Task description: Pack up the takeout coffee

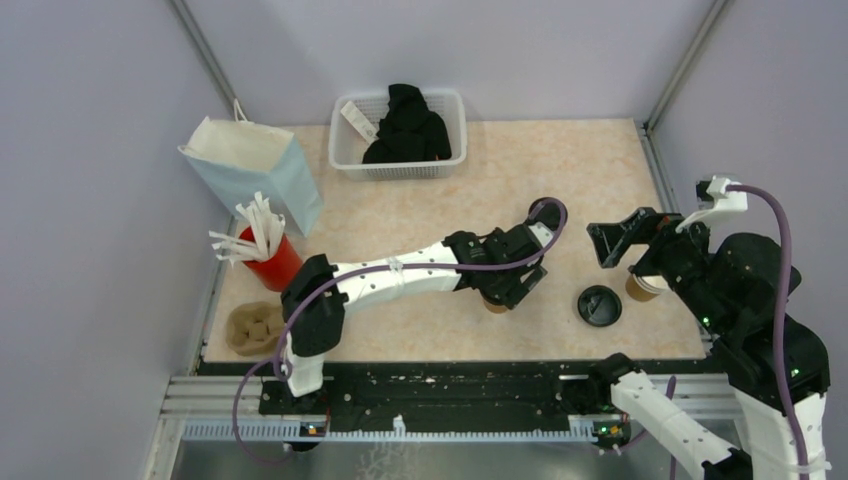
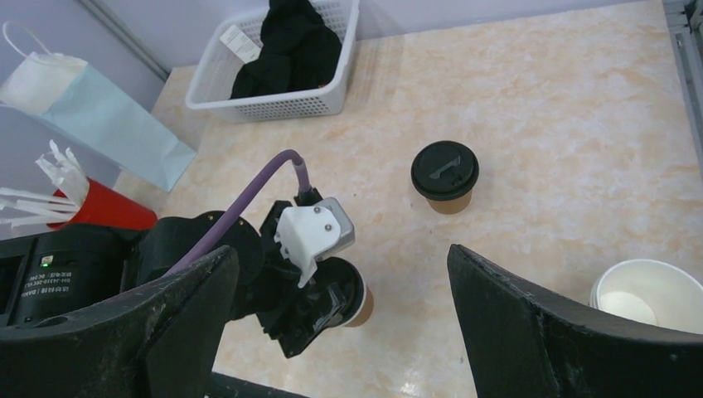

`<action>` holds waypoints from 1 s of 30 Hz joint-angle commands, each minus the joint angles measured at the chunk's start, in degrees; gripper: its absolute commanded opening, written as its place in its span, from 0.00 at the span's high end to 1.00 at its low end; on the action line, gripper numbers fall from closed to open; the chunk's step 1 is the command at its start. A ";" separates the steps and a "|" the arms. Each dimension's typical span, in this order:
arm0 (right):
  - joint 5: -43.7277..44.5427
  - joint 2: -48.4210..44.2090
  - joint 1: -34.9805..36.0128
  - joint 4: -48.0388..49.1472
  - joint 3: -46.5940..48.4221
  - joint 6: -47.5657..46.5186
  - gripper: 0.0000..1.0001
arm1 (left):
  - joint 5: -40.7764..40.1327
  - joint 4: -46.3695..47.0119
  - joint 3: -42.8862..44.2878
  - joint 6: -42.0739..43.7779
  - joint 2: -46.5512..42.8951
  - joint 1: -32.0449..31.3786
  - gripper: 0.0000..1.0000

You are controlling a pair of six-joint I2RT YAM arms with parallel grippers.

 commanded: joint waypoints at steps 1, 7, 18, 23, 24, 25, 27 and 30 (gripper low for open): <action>-0.50 -0.67 -0.09 2.02 -0.98 1.09 0.04 | -2.34 -0.58 2.38 1.05 1.53 -0.30 0.13; -0.53 -0.71 -0.08 2.02 -1.08 1.32 0.04 | -1.76 -1.13 3.47 0.85 2.41 -0.30 0.12; -1.38 -0.35 -0.10 2.57 -1.94 1.53 0.04 | -0.83 -1.68 4.16 0.14 0.98 -0.30 0.02; -0.40 1.41 -0.10 -0.27 -1.97 3.13 0.04 | 0.69 -1.71 4.29 -1.05 -0.83 -0.21 0.02; 0.23 1.96 -0.13 -1.22 -1.91 3.54 0.04 | 1.11 -1.66 4.22 -1.18 -1.00 -0.21 0.02; 1.10 2.40 -0.10 -2.10 -1.91 4.11 0.04 | 1.37 -1.68 4.16 -1.38 -1.13 -0.15 0.02; 2.89 3.39 -0.08 -3.60 -1.82 5.14 0.04 | 1.98 -1.81 4.23 -1.66 -1.55 -0.18 0.02; 8.35 6.27 -0.04 -8.54 -0.99 7.97 0.02 | 2.51 -2.25 4.71 -2.16 -2.92 -0.13 0.02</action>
